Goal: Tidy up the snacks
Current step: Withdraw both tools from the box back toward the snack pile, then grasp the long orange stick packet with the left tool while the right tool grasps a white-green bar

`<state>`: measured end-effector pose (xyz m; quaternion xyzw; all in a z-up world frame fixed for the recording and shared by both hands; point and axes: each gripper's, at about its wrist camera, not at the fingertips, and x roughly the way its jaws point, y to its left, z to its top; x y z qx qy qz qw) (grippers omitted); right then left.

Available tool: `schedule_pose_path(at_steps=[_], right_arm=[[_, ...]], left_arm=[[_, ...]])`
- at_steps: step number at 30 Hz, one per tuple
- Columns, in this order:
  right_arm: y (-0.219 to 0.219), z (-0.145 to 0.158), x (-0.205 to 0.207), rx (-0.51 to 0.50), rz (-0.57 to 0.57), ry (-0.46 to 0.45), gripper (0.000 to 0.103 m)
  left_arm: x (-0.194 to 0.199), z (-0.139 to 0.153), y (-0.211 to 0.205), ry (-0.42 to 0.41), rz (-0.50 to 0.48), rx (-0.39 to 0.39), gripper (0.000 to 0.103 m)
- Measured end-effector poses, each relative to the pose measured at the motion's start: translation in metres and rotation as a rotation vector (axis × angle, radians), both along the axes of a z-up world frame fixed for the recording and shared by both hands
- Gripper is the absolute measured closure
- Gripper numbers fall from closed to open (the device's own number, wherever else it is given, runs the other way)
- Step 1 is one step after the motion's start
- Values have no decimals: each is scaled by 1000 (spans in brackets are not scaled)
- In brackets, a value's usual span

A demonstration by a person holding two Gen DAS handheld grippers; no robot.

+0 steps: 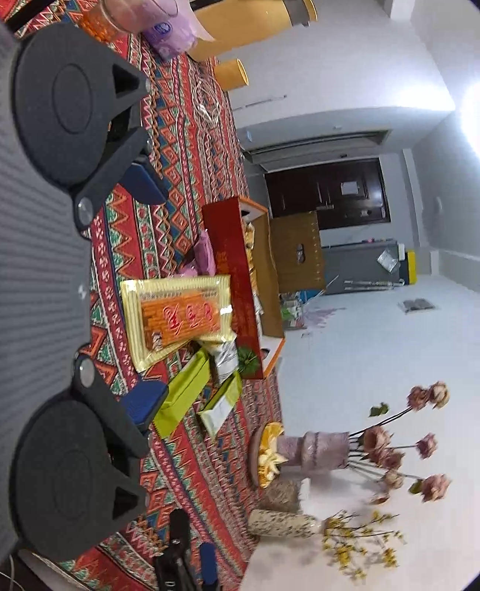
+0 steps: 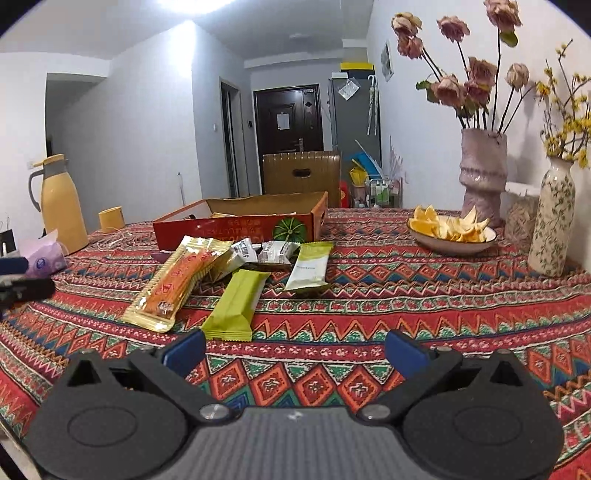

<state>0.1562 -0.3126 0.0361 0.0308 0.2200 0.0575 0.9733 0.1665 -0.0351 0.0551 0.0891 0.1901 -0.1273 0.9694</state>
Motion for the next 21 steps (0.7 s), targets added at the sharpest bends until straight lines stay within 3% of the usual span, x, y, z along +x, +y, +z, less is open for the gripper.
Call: schedule_pose_path(at_steps=[5, 14, 17, 21], right_arm=[[4, -5, 21, -7, 17, 26, 0], [12, 2, 68, -32, 48, 34, 0], [14, 4, 82, -43, 62, 38, 1], [15, 9, 101, -75, 65, 45, 8]], left_arm=[[21, -12, -8, 46, 2, 30, 0], [90, -23, -27, 110, 13, -41, 0], [125, -30, -35, 160, -9, -100, 0], [166, -45, -47, 219, 18, -128, 0]])
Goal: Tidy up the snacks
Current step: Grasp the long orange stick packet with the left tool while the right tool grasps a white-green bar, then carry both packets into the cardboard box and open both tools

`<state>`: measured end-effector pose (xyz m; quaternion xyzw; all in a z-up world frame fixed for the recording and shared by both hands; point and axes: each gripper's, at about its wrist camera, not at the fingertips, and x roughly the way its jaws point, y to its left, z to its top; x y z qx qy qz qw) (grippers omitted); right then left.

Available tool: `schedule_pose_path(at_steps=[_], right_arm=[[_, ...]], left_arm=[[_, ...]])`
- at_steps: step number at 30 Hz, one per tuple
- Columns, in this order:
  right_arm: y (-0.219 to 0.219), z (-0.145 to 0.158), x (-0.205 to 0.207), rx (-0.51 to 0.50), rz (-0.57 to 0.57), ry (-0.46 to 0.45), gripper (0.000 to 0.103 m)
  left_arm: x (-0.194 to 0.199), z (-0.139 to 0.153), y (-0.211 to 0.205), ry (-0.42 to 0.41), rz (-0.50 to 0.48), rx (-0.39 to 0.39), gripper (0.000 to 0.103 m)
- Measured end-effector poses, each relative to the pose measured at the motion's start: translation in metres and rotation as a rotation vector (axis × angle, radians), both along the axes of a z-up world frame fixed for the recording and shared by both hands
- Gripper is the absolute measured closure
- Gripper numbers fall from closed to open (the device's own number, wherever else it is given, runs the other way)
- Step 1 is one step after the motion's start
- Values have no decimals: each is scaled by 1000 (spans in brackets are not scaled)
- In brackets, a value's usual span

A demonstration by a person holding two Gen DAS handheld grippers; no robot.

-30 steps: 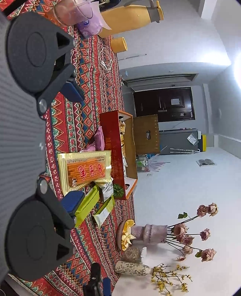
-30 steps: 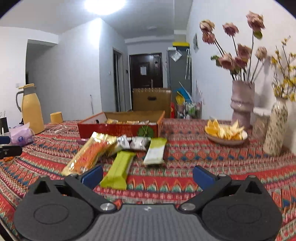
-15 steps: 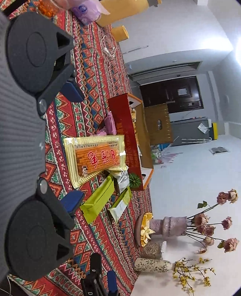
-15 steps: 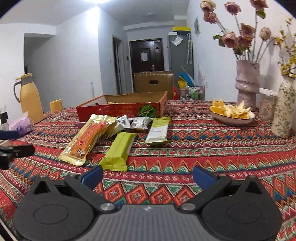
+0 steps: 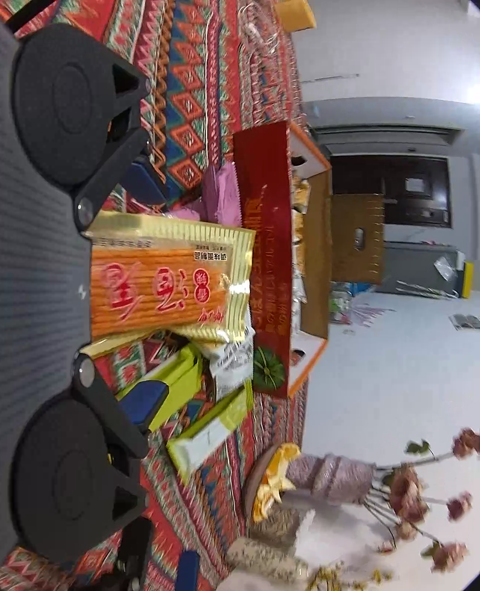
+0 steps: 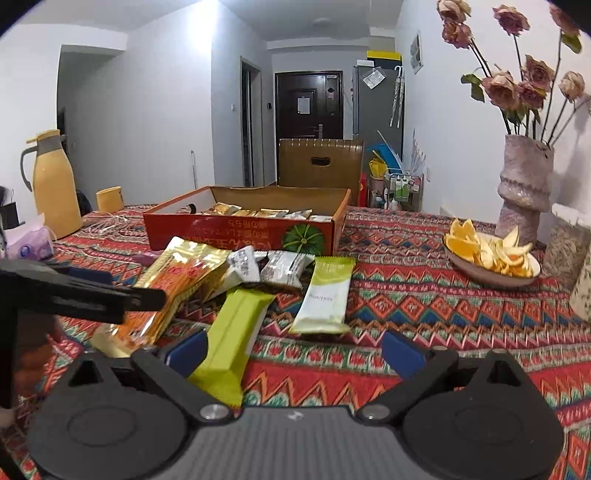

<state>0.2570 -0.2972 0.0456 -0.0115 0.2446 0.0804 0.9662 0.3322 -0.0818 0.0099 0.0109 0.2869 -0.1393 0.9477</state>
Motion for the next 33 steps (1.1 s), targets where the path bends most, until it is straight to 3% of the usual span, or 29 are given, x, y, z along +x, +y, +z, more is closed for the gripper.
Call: schedule_pose_path(at_steps=[3, 7, 10, 13, 15, 17, 21, 25, 27, 28, 30, 32, 33], right_arm=[[-4, 6, 20, 9, 9, 8, 10], [-8, 2, 62, -20, -2, 45, 19], [-10, -10, 102, -36, -30, 113, 27], [-14, -22, 136, 7, -28, 175, 37], [-16, -31, 148, 29, -44, 215, 61], [-15, -36, 145, 3, -50, 200, 65], [-13, -34, 112, -10, -31, 200, 65], [-9, -35, 54, -22, -51, 205, 63], [-4, -34, 20, -16, -55, 215, 60], [-3, -32, 10, -10, -44, 217, 52], [-4, -32, 0, 13, -20, 208, 42], [-5, -36, 6, 0, -42, 204, 42], [-5, -37, 9, -18, -57, 194, 47]], left_arm=[[16, -10, -3, 19, 17, -3, 2], [17, -14, 1, 52, 24, -17, 41], [5, -7, 3, 23, -11, 13, 56], [-7, 1, 7, 7, -39, 19, 59], [-18, 8, 11, 3, -48, 15, 60], [-29, 13, 16, -9, -56, -7, 60], [-46, 20, 31, 24, -56, -69, 60], [-65, 19, 50, 45, -3, -48, 60], [-72, 20, 57, 61, 25, -41, 60], [-73, 21, 61, 67, 40, -43, 60], [-74, 23, 64, 67, 52, -50, 60], [-72, 26, 62, 75, 72, -54, 60], [-72, 27, 61, 77, 73, -56, 60]])
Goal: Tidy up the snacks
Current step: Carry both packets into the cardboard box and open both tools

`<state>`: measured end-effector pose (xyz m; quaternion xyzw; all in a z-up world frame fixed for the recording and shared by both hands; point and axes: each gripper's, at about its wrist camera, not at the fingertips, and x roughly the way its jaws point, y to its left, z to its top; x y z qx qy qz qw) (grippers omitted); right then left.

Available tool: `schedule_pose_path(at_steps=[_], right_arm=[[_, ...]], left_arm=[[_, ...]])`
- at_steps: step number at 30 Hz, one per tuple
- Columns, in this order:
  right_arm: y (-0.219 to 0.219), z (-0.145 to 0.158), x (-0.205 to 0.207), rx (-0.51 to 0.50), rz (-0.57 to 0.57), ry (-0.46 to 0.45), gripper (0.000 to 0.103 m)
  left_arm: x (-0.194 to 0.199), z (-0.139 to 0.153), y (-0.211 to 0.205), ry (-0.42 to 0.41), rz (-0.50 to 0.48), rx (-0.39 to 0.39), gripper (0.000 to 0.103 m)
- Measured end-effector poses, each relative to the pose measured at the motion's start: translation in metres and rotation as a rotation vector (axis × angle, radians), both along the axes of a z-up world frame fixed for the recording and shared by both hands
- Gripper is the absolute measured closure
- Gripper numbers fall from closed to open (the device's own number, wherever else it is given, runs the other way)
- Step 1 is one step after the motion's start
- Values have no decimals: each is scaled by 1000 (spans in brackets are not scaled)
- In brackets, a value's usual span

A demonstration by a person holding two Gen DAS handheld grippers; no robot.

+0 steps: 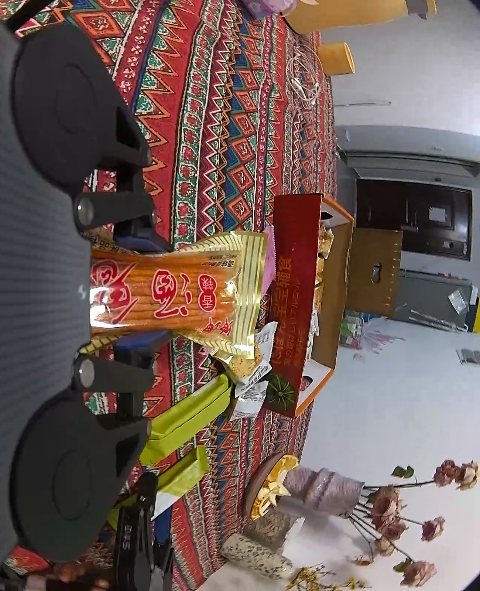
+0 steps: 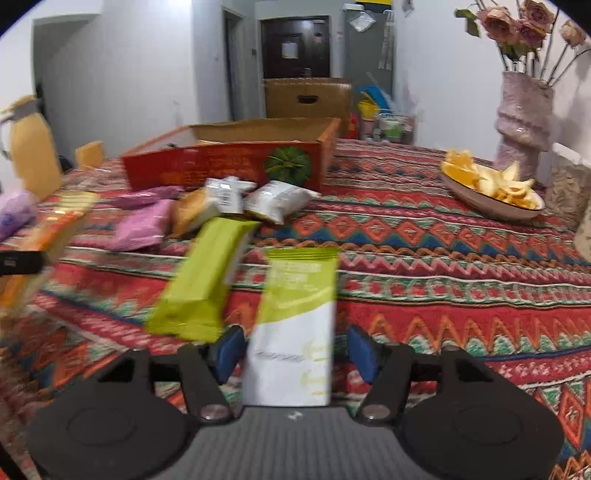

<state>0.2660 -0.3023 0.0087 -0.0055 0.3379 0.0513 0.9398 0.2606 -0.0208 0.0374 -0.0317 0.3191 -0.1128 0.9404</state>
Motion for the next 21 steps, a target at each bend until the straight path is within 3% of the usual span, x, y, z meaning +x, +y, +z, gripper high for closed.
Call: schedule_pose_path(at_steps=[1, 2, 11, 21], right_arm=[[1, 0, 2, -9, -2, -7, 60], [0, 1, 5, 4, 5, -12, 67], [-11, 6, -25, 64, -6, -47, 68], [-13, 23, -18, 51, -3, -71, 68]], left_arm=[[-2, 2, 0, -9, 1, -3, 60], [-4, 4, -1, -21, 6, -3, 60], [-19, 8, -3, -28, -13, 6, 60], [9, 19, -3, -36, -30, 9, 60]])
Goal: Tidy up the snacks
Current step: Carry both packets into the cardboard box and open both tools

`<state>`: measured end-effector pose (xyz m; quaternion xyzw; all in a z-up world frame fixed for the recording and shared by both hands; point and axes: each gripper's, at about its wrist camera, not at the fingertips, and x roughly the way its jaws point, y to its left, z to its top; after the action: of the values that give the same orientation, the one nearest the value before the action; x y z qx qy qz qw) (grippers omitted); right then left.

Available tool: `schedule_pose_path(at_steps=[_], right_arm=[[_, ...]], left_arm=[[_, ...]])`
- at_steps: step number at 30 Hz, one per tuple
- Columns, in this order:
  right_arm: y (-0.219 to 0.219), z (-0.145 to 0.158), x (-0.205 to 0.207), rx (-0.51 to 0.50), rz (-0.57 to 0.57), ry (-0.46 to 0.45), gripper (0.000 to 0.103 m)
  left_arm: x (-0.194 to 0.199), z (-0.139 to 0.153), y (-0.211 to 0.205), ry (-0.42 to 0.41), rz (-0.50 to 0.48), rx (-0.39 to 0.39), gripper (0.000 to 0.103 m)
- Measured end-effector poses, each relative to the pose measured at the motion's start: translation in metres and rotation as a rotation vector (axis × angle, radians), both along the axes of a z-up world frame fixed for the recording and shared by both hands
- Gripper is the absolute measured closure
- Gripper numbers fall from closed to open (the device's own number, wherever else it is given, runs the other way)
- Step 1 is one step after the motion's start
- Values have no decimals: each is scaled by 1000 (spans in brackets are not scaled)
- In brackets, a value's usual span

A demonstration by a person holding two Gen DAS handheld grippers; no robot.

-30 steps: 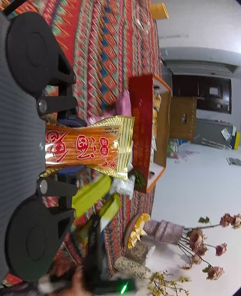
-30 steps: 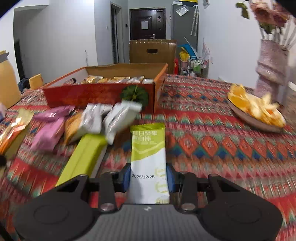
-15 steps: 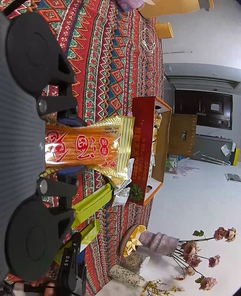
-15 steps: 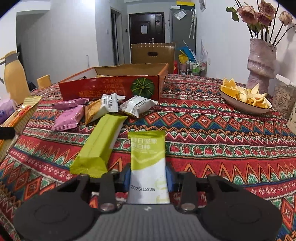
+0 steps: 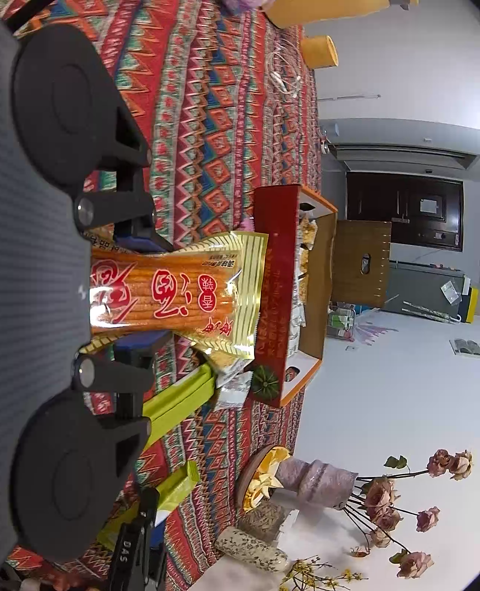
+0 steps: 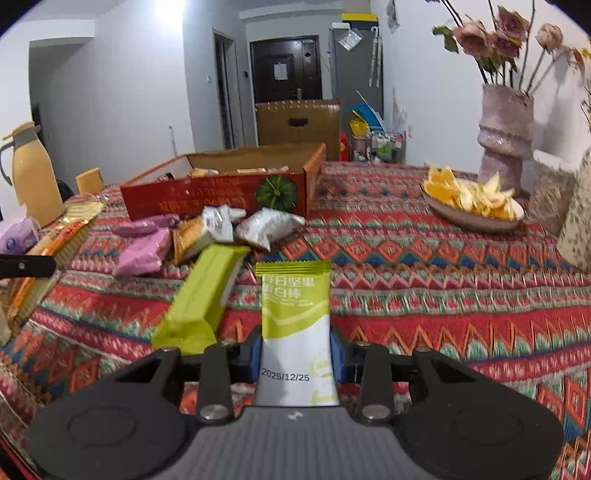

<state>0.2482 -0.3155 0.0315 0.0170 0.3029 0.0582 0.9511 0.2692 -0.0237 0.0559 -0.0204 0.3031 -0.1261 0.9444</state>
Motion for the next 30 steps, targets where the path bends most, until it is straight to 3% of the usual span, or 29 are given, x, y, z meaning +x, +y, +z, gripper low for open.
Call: schedule_pose_path(at_steps=[7, 12, 17, 20, 23, 27, 30], right_arm=[[7, 49, 32, -67, 67, -126, 68], [20, 89, 93, -116, 138, -213, 68], [20, 88, 195, 56, 147, -143, 68], [21, 67, 261, 123, 52, -92, 68], [32, 42, 296, 47, -36, -65, 68], [44, 21, 312, -46, -44, -42, 65], [53, 13, 314, -134, -45, -64, 64]], left_arm=[[62, 40, 14, -98, 3, -10, 60], [139, 60, -3, -203, -3, 92, 60], [229, 56, -18, -139, -35, 42, 59], [276, 37, -31, -73, -18, 24, 59], [305, 13, -42, 14, -3, 42, 59], [323, -10, -49, 72, -5, 25, 58], [330, -24, -55, 114, 25, 22, 50]])
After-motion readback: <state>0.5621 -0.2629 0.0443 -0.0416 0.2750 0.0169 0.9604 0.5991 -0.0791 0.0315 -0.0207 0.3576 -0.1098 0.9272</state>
